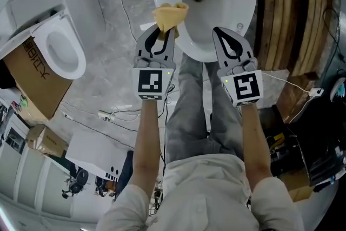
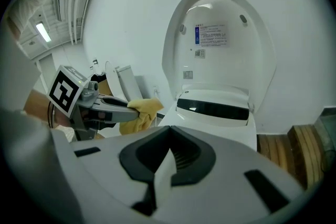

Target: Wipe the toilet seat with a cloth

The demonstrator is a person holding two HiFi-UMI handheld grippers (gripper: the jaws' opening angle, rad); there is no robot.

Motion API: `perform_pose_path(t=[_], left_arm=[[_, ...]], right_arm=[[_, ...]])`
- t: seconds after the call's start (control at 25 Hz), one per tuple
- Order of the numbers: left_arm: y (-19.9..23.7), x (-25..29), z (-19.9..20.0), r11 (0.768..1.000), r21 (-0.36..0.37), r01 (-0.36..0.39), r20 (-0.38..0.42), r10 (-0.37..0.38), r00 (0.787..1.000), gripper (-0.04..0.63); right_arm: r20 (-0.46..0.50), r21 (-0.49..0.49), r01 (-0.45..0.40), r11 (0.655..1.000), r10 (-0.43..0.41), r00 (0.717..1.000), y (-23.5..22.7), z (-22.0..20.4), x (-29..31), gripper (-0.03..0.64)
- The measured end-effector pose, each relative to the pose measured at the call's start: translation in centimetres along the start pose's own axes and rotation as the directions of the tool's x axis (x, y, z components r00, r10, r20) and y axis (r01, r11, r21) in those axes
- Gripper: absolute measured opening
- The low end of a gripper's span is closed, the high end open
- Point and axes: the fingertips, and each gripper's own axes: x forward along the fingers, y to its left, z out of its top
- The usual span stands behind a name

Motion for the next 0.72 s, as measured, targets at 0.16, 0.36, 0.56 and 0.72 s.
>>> perform_pose_path(t=[0.16,0.36,0.56,0.72], left_arm=[[0.6,1.4,-1.2,1.000,0.016,0.004,-0.014,-0.004,1.000,0.081],[1.5,3.2,-2.4,0.998,0.057,0.013,-0.036,-0.011,0.999,0.081],[2.9,5.0,-3.3,0.995,0.102,0.017,-0.057,-0.011,0.998,0.081],[3.5,6.3,-4.3,0.990,0.140,0.035,-0.082,-0.023,0.996,0.081]], right_arm=[[-0.005,0.004,0.002,1.000,-0.002,1.000,-0.5,-1.4,1.3,0.008],[-0.015,0.021,0.005,1.000,-0.005,1.000,-0.7,-3.1,2.5,0.008],[-0.024,0.026,0.000,1.000,0.001,1.000,-0.8,-4.1,3.5,0.008],[-0.028,0.025,-0.004,1.000,0.005,1.000,-0.9,-4.5,4.2,0.008]])
